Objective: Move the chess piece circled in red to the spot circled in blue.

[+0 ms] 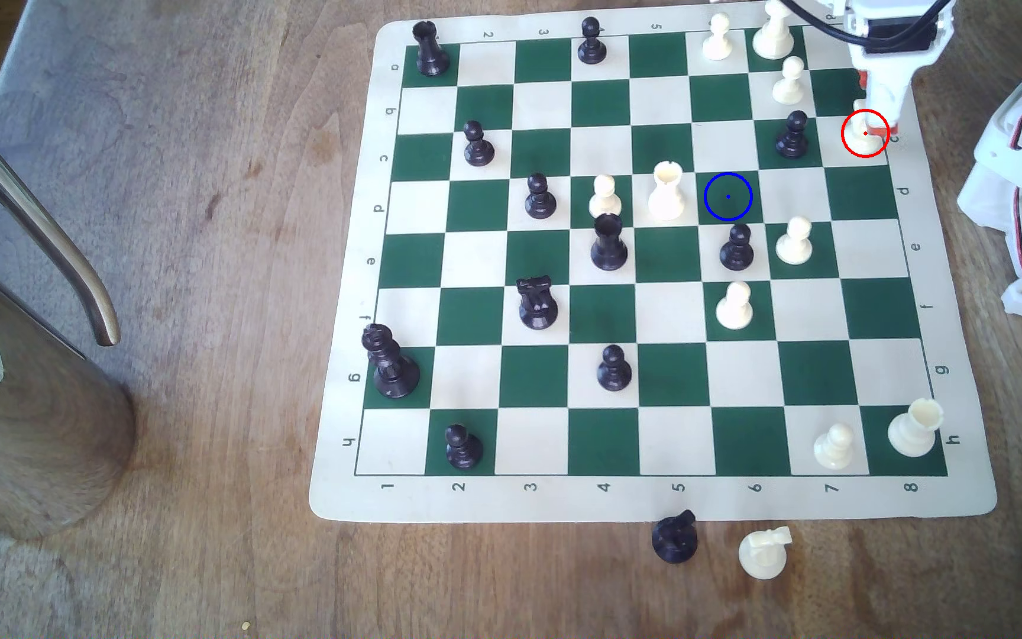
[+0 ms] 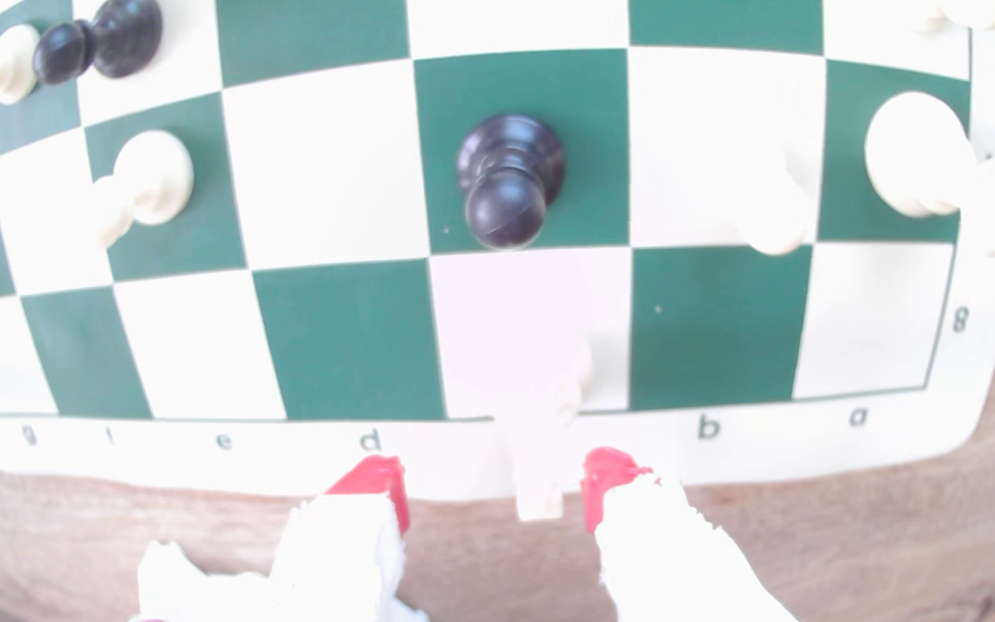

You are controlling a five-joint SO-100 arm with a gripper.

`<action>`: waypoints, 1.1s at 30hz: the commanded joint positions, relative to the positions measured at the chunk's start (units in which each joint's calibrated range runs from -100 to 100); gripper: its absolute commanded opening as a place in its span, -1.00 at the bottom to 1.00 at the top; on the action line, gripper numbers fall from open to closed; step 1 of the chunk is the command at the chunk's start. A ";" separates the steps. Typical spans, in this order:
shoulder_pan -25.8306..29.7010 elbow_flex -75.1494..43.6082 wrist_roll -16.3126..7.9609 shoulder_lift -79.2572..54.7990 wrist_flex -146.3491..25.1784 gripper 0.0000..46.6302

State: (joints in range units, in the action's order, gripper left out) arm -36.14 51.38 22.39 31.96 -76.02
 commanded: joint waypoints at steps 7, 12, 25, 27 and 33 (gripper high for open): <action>-0.04 1.75 -0.15 -2.76 2.88 -0.41; 0.98 3.11 -0.73 -4.04 4.93 -0.46; 2.39 2.47 -1.37 -4.04 3.21 -0.98; 2.54 2.38 -1.37 -3.44 2.72 -0.98; 2.46 -0.79 -1.42 -1.49 -0.89 -0.98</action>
State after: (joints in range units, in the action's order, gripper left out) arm -34.07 54.99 21.12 27.27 -73.94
